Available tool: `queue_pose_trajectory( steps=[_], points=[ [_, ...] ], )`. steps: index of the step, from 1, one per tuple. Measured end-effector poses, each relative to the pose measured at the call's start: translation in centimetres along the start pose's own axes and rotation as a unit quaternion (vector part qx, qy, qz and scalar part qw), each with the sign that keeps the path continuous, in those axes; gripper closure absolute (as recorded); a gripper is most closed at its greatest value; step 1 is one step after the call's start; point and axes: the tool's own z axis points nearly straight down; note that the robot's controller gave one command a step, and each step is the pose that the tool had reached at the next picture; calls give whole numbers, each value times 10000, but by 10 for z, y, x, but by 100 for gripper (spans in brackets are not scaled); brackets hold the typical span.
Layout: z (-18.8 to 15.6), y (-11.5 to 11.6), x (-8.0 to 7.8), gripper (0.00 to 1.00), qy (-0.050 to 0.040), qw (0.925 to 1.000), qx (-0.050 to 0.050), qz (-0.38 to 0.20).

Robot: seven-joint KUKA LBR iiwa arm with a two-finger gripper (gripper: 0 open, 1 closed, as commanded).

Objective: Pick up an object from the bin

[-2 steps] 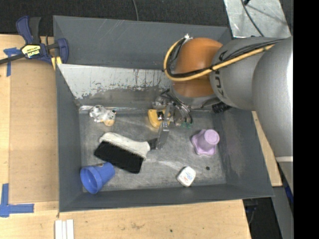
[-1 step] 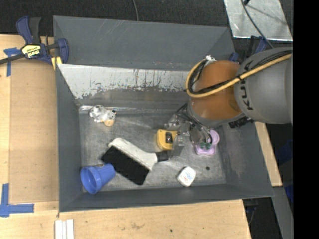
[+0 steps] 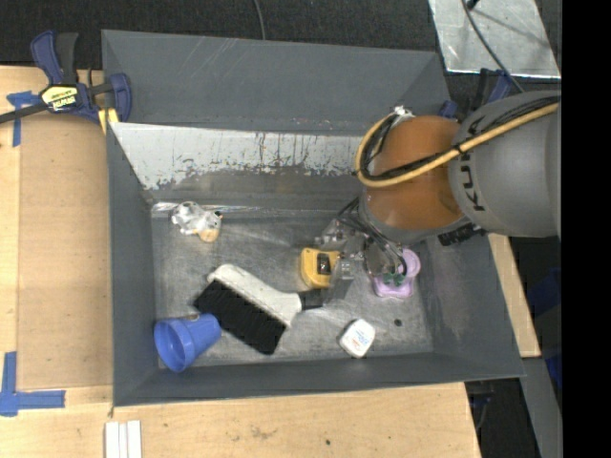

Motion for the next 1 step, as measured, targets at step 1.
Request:
queue_pose_trajectory(
  steps=[1],
  points=[
    [-135,5,-15,100,177,9997,46,149]
  ],
)
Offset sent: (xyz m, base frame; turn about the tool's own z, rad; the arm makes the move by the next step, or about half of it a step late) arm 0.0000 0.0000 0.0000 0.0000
